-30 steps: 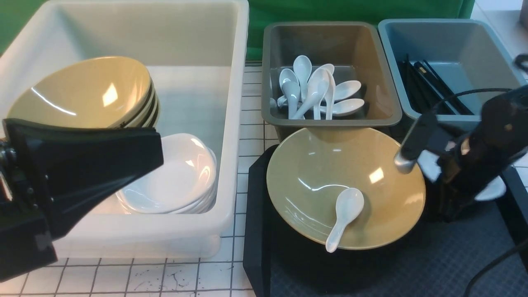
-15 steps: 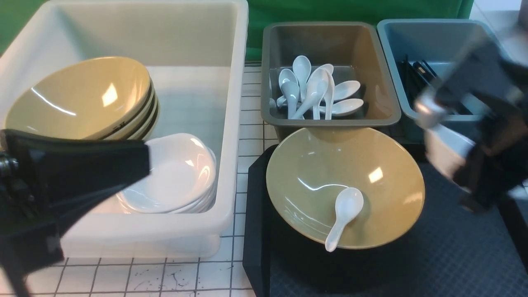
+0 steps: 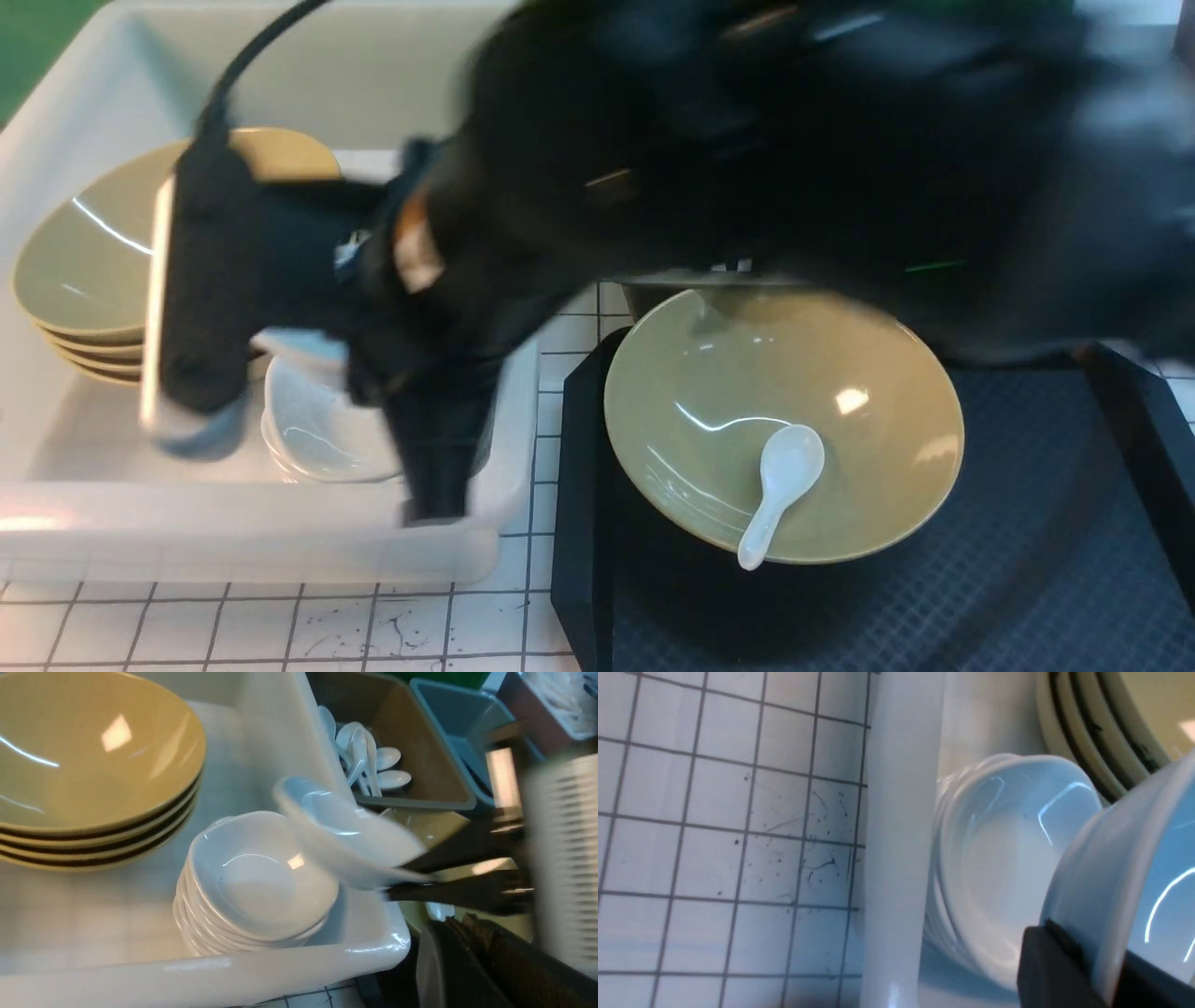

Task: On white black table put chopsticks spoon bowls plates into blue grey white boxes.
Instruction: 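Place the white bowl into the white bin on top of the stacked bowls with the right gripper, then pick up the spoon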

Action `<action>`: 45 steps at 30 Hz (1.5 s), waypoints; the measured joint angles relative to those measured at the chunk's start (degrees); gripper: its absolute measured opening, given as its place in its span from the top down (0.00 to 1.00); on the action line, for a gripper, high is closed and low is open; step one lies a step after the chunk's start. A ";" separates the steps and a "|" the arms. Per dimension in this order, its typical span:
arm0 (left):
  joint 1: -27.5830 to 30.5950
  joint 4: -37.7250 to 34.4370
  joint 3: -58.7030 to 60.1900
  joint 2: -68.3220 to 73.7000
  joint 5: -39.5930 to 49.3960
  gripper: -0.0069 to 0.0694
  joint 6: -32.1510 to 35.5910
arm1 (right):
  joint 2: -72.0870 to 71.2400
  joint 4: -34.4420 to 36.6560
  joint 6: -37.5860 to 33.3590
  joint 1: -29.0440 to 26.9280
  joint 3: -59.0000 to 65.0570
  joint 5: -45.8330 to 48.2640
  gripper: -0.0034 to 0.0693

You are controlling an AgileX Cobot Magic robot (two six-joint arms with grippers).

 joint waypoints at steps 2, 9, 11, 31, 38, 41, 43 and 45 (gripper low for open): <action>0.00 0.00 -0.02 -1.71 1.54 0.91 -0.08 | 5.59 -0.55 -1.77 0.00 -4.68 0.08 0.88; 0.00 0.00 -0.02 -2.65 3.87 0.91 -0.13 | 11.12 -2.46 -2.47 0.00 -7.46 0.01 0.87; 0.00 -0.18 -0.02 -2.65 3.98 0.91 0.01 | 12.09 -2.99 -2.41 0.00 -7.46 0.10 0.84; 0.00 -6.17 -0.07 -1.16 0.98 0.91 0.57 | 2.39 -5.99 14.39 0.05 -12.33 17.47 0.33; 0.00 -13.77 -0.46 9.29 0.12 0.91 2.11 | -19.45 -7.23 29.14 -0.26 8.52 17.47 0.69; 0.00 -18.45 -1.77 15.63 -0.09 0.91 4.42 | -29.31 -8.25 35.64 -0.66 19.12 17.47 0.79; -0.14 -23.18 -3.71 22.85 -0.12 0.91 7.00 | -38.99 -8.99 41.93 -0.72 27.03 17.47 0.83; -0.94 -25.76 -5.37 28.55 -0.20 0.91 8.39 | -45.85 -9.04 46.13 -0.72 32.48 17.47 0.85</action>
